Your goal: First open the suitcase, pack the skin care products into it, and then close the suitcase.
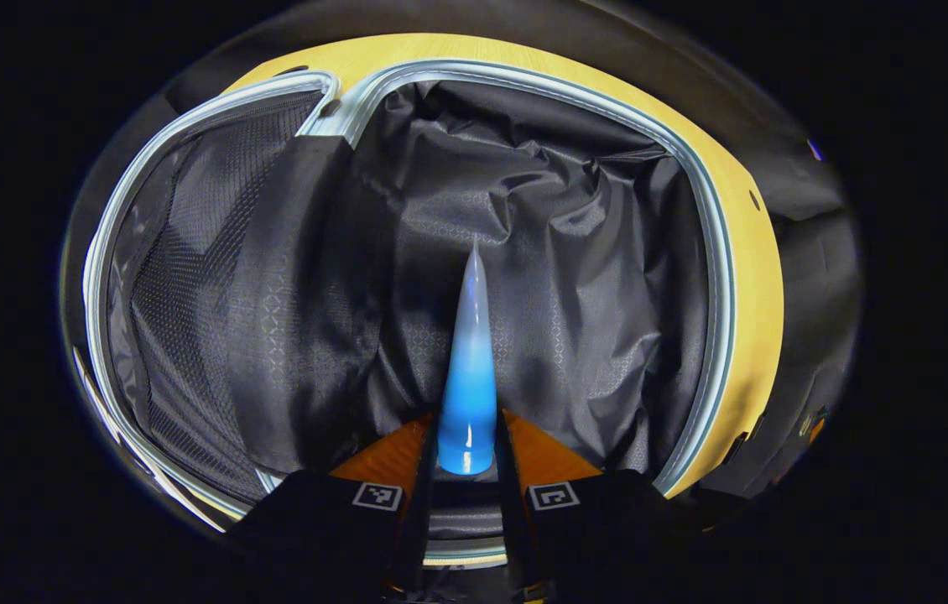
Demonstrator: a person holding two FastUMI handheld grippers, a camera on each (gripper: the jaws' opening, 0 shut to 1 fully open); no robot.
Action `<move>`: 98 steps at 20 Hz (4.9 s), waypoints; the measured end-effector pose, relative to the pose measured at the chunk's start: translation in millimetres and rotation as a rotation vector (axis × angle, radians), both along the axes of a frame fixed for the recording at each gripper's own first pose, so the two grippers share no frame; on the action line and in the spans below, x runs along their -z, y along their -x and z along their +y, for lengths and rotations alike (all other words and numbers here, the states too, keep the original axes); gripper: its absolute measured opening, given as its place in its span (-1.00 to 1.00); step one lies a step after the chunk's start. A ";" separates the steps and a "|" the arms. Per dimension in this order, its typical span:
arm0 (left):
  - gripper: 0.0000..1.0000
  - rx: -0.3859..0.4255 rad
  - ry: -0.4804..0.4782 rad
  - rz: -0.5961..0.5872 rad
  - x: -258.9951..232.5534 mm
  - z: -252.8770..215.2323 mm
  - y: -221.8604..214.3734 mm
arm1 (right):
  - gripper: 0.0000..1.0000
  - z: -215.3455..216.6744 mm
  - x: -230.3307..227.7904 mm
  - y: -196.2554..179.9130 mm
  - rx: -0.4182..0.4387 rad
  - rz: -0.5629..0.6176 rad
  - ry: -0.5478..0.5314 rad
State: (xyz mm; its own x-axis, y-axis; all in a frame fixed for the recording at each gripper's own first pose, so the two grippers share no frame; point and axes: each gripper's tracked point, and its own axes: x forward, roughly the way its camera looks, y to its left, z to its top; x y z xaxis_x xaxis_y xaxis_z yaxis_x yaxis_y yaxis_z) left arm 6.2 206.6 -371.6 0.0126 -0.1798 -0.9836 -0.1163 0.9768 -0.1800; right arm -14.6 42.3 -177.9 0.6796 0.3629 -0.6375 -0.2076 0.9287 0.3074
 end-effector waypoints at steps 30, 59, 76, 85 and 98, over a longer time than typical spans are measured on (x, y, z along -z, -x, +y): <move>0.96 -0.258 -0.237 -0.972 -208.9 4.3 153.8 | -0.30 340.2 179.9 -90.6 -0.290 0.703 0.149; 0.96 -0.344 -0.035 -0.983 -188.3 79.6 127.7 | 0.29 317.8 175.1 -95.5 -0.023 0.766 0.128; 0.95 -0.313 -0.067 -0.788 -61.4 333.3 -23.6 | 0.42 117.4 54.3 -30.9 -0.102 0.508 0.027; 0.87 -0.370 -0.027 -0.664 0.2 359.1 -51.6 | 0.42 100.2 62.8 -20.6 -0.036 0.561 0.000; -0.77 -0.344 -0.155 -0.730 -62.7 343.4 -64.9 | 0.41 92.0 65.2 -5.3 -0.052 0.561 -0.048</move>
State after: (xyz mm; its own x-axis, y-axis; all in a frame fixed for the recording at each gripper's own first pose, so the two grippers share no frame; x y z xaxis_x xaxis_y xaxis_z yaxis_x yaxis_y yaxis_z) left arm 71.1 550.1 -308.9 0.6887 0.0878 -0.7197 -0.3197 0.9277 -0.1927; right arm -9.3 134.3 -243.1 0.2213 0.4246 -0.8779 -0.0453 0.9038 0.4257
